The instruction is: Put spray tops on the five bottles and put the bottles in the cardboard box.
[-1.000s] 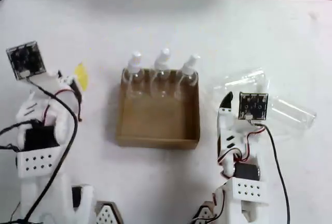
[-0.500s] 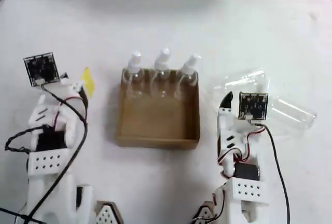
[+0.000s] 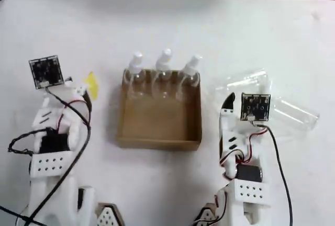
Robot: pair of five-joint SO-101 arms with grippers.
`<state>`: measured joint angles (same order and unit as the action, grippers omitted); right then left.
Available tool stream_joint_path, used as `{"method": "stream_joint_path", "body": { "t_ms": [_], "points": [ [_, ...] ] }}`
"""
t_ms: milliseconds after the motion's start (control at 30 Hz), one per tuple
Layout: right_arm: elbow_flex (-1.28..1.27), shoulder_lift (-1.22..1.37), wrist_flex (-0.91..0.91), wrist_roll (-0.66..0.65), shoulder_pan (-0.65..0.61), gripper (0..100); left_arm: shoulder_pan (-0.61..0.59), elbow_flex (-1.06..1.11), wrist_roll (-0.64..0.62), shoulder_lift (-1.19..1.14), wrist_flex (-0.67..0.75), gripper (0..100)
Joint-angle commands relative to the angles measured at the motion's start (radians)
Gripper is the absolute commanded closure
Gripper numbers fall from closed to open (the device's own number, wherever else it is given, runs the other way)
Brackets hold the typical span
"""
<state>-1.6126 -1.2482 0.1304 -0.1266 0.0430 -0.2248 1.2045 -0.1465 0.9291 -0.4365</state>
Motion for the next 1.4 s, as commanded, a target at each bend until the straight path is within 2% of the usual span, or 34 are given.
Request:
{"method": "stream_joint_path", "body": {
  "t_ms": [0,133,933,1100,1267,1367],
  "points": [
    [0.003,-0.015,-0.016,-0.015,0.005,92.8,0.050,0.029,0.014,0.022,0.078,80],
    [0.003,-0.015,-0.016,-0.015,0.005,92.8,0.059,0.061,0.014,0.022,0.127,80],
    [0.003,-0.021,-0.016,-0.015,0.005,92.8,0.053,0.060,0.009,0.022,0.124,80],
    [0.003,-0.021,-0.016,-0.015,0.002,92.7,0.088,0.054,0.011,0.022,0.118,80],
    [0.003,-0.021,-0.016,-0.015,0.005,92.8,0.107,0.012,0.018,0.022,0.052,80],
    [0.003,-0.021,-0.016,-0.015,0.005,92.9,0.074,-0.054,0.081,0.022,-0.037,80]
  ]
}}
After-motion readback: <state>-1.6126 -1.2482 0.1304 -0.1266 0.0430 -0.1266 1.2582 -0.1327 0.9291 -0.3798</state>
